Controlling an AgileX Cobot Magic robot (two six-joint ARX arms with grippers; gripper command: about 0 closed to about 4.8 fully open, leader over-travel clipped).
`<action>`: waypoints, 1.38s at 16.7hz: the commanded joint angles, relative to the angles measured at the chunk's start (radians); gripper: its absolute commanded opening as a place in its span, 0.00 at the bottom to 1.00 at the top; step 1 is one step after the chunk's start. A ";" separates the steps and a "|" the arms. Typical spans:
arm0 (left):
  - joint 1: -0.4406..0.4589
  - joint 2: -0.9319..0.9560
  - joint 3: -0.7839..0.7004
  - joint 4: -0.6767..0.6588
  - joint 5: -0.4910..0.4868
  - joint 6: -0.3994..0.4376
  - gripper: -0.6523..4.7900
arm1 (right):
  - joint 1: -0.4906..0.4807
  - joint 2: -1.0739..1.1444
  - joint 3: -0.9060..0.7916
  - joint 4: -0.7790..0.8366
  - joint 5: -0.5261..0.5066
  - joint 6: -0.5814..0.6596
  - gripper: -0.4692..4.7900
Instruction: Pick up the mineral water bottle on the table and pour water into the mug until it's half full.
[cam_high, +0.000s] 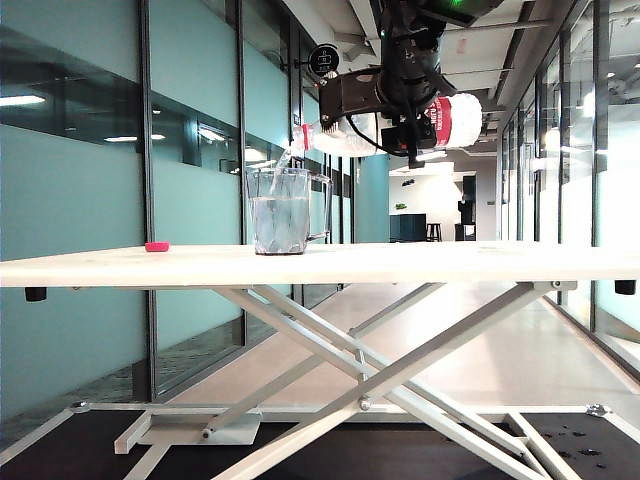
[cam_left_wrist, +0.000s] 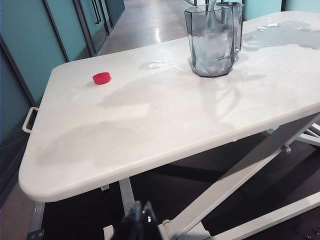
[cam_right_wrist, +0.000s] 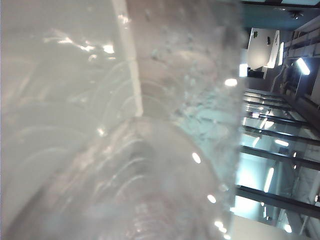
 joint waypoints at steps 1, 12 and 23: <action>0.000 0.000 0.002 0.006 0.000 0.005 0.11 | 0.003 -0.013 0.007 0.018 0.016 -0.007 0.53; 0.000 0.001 0.002 0.006 0.000 0.005 0.11 | 0.003 -0.013 0.006 0.018 0.015 -0.011 0.53; 0.000 0.001 0.002 0.006 0.000 0.004 0.11 | 0.003 -0.013 0.006 -0.033 -0.107 0.370 0.53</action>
